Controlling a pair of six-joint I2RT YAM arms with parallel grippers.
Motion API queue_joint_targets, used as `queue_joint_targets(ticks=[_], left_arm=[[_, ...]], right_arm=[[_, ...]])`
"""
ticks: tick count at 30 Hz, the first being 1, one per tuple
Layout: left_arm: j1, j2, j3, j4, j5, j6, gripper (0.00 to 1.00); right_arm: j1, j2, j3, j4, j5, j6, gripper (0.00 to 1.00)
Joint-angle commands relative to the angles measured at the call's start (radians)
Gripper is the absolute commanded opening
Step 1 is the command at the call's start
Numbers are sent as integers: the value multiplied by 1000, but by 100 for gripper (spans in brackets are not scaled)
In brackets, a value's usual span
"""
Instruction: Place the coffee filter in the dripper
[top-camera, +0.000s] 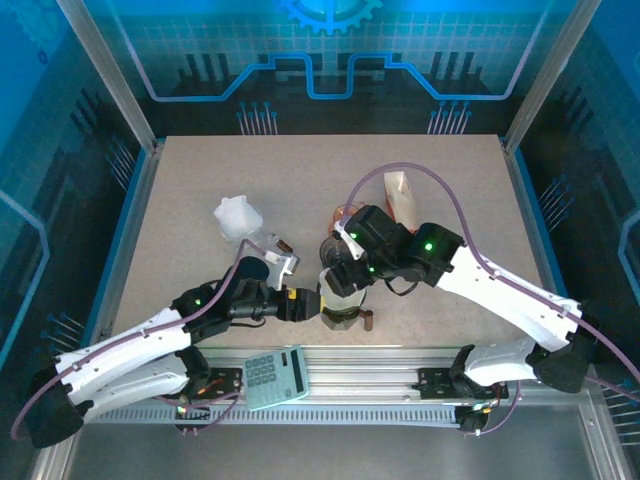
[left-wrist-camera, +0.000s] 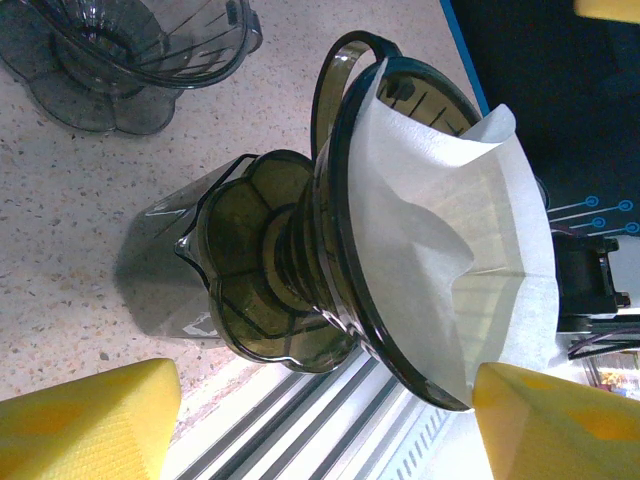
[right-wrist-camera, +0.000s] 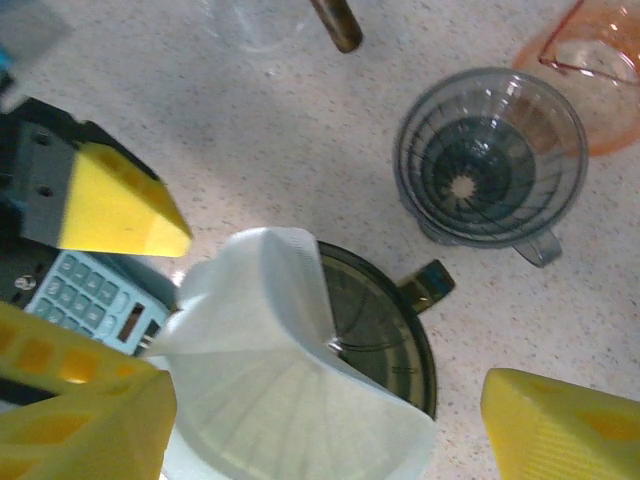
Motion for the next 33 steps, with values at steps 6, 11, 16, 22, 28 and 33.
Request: queue_joint_targets(ticks=[6,11,16,22,28,33], left_arm=[[1,3,-4,-6,-16,-9,78],[0,10,2,-10,-14,-7,78],[2,10,3,-16,-14,-7,78],[1,12,5,-20,-20,-6,79],[2,8,6,-11,-13,-14,81],[5,-3,8,3,-9,-24,84]], right_arm=[[0,38,-70,-26,35,-23,82],[-11,53,-73,5,66,-23,81],[-21,73,-64,34,69,-22,72],[-22,85,-69,35,79,-26,60],[-22,89,-73,37,79,-28,49],[-22,89,-81,41,82,-30,47]])
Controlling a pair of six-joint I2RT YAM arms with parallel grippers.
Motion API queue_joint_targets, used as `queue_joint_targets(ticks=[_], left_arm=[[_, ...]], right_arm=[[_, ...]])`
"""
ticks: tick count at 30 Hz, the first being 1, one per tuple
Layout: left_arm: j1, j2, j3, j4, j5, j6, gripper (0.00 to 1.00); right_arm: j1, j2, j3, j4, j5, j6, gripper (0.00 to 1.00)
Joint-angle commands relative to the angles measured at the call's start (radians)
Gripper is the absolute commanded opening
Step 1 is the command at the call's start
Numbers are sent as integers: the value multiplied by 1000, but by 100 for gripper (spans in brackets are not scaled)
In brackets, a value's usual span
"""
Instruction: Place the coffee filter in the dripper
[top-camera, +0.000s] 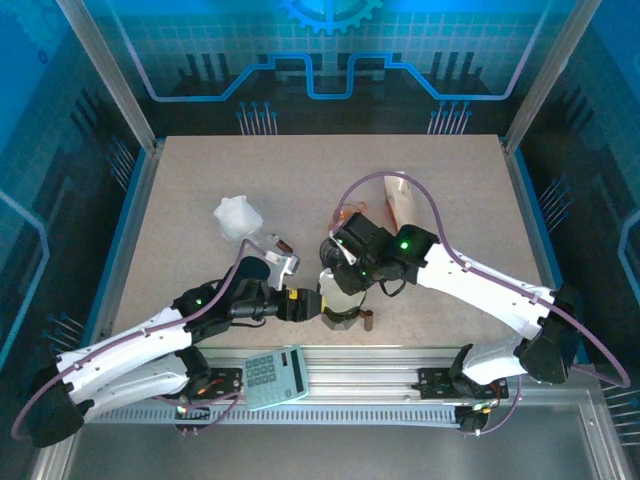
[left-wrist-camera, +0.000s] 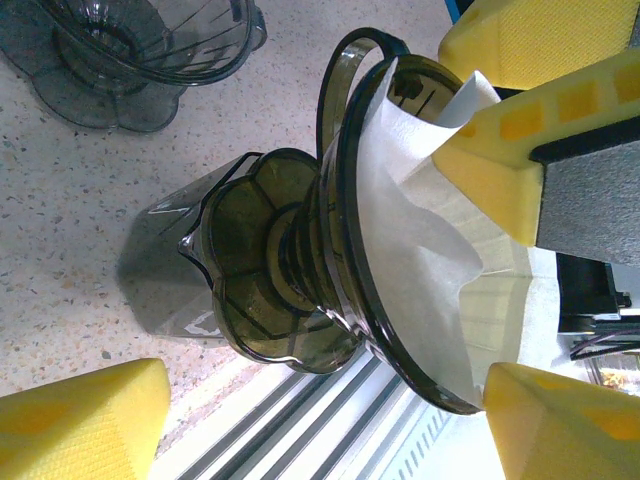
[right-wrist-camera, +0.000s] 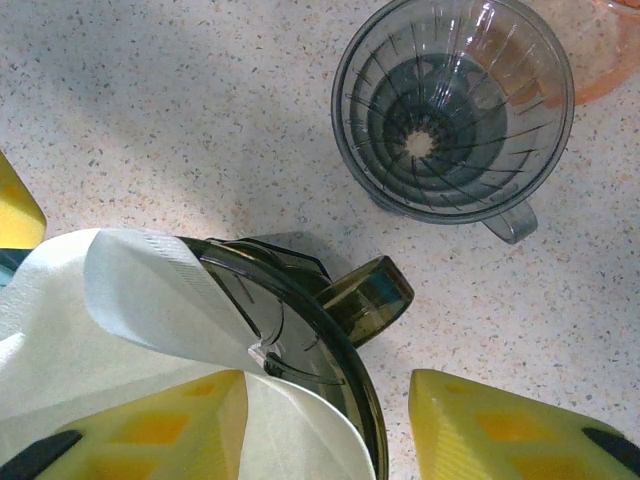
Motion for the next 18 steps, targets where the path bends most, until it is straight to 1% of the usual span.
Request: queue_joint_targets(ticks=[1,4,9,14,18], left_arm=[[6,-7,9,3,-10,-20,84],[8,3,6,2,-7,-23,83],[14,3,-5,9,-1,-32,82],[15,4,-6,13,5,-35,82],[15,2,-6,9,4,-35,82]], right_arm=[[-10,6,-15,14,17,-1,49],[-4,-5,-12,15,33,-7,56],[0,-47,-5,27,49,-55,58],[4,-51,1,42,24,-88,56],[25,-40,13,44,7,-106,47]])
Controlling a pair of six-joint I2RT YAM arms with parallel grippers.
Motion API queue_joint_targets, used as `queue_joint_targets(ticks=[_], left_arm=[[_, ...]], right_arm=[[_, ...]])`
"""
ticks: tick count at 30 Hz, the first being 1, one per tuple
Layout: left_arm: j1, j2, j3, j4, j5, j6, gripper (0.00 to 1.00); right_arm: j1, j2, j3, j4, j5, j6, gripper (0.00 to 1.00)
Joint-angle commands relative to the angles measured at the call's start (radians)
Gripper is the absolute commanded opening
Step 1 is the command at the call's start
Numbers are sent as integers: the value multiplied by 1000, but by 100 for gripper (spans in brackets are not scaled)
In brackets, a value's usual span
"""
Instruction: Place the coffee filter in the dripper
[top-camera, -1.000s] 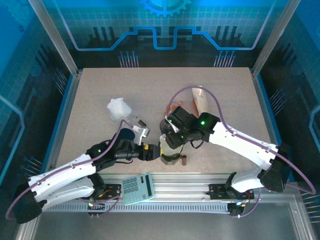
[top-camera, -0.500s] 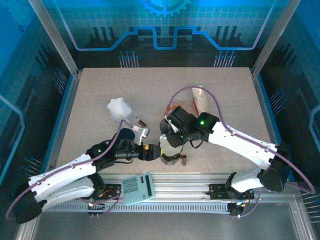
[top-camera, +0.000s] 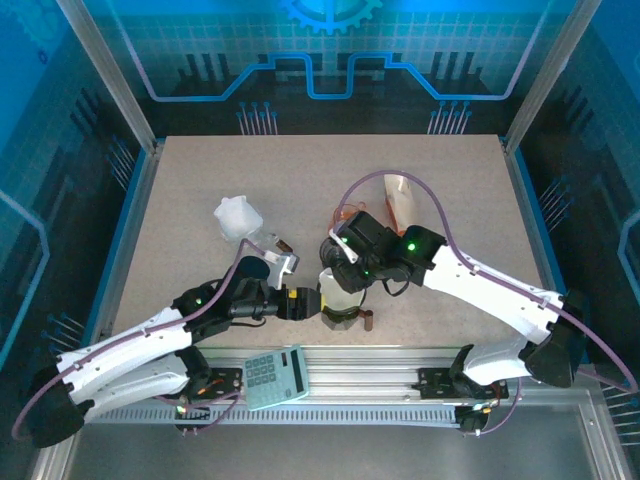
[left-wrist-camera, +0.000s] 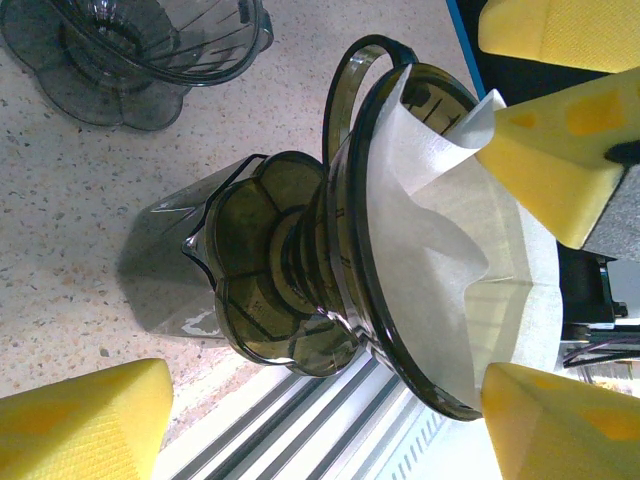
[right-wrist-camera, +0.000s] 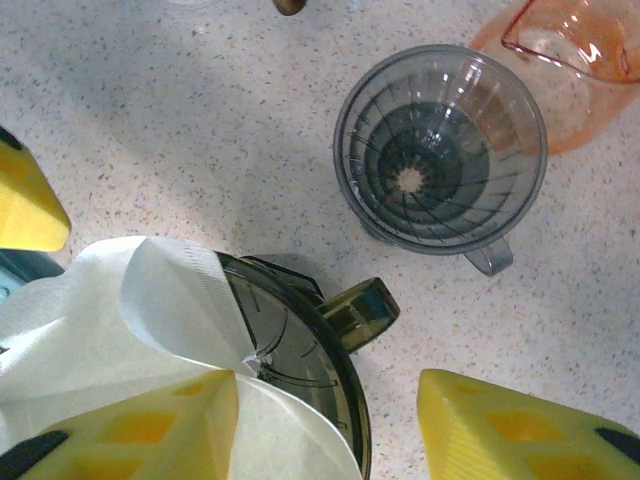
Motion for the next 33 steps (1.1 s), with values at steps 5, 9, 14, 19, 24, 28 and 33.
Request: queue_joint_targets(ticks=[5,9,14,19,24,28,33], left_arm=[[9,3,-6,9,4,-12,82],[10,3,-6,10,6,-14,82],[10,1,-9,9,7,-17,82],[9,-1,-12,9,9,-20,82],[10,-1,-13,9,8,-20,82],[10,1,-14,12,8,-22,82],[9,1,-16,14,6,-22,82]], right_arm=[[45,15,28,-1,9,-36,35],[56,24,39,-15,46,-35,20],[71,54,57,-43,87,-33,12],[77,60,55,-40,100,-23,14],[94,2,62,-23,166,-21,65],[82,-4,58,-35,143,-4,74],[70,11,20,-29,78,10,78]])
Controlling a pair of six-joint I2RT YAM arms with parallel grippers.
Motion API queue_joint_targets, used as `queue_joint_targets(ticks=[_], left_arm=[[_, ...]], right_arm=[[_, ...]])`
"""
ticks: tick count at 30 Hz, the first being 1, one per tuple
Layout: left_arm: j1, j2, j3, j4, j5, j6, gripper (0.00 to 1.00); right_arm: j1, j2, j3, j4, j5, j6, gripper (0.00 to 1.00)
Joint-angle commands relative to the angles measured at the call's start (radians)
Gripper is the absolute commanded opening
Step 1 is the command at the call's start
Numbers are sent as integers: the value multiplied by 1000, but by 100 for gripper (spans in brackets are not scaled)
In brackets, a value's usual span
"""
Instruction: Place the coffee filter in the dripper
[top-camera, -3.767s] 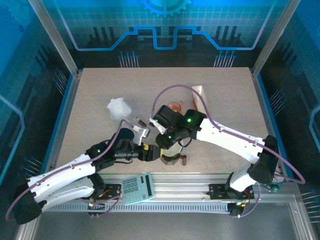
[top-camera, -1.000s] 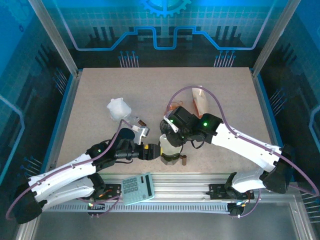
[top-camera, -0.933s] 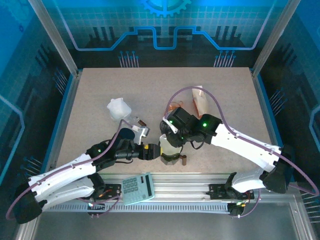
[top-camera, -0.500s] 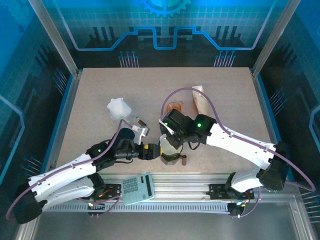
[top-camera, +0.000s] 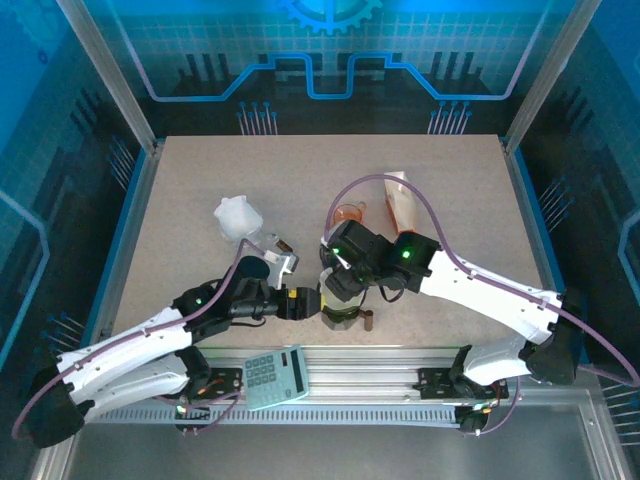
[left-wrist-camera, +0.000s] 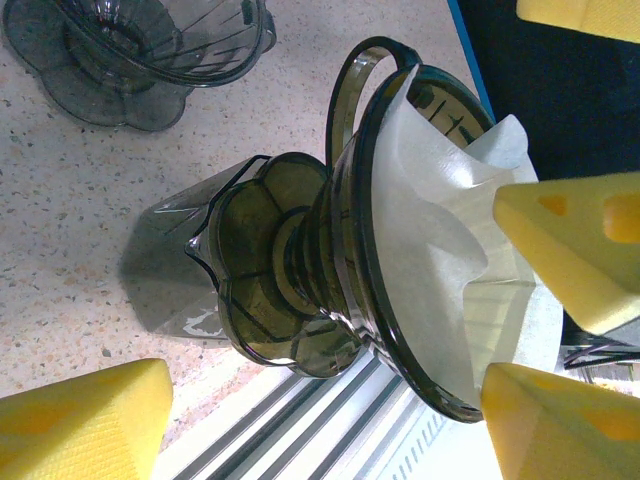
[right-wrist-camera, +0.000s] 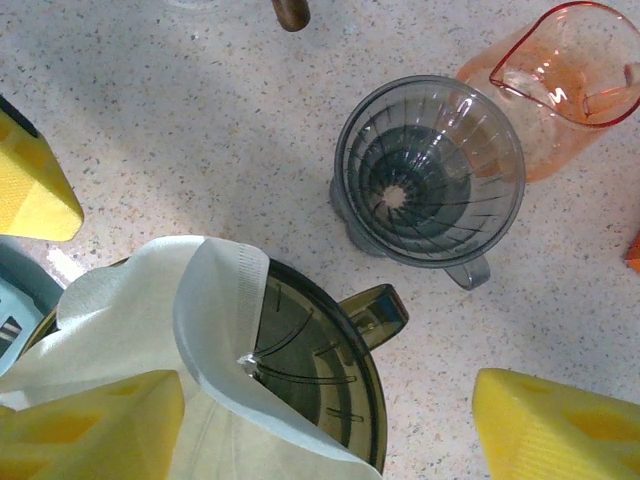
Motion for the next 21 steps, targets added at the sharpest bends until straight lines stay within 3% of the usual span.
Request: queue_joint_targets(ticks=[1,5,21], left_arm=[[7,1,-14,14,6,-21,82],[6,1,-13,13,7,-21,82],[7,-2,-22,12,8,-22,81]], right_arm=[[-17,2,-17,-4,-47,23,78],[-49,10,-56,31,-105,41,79],[-77,47,-70,33,-94,99,72]])
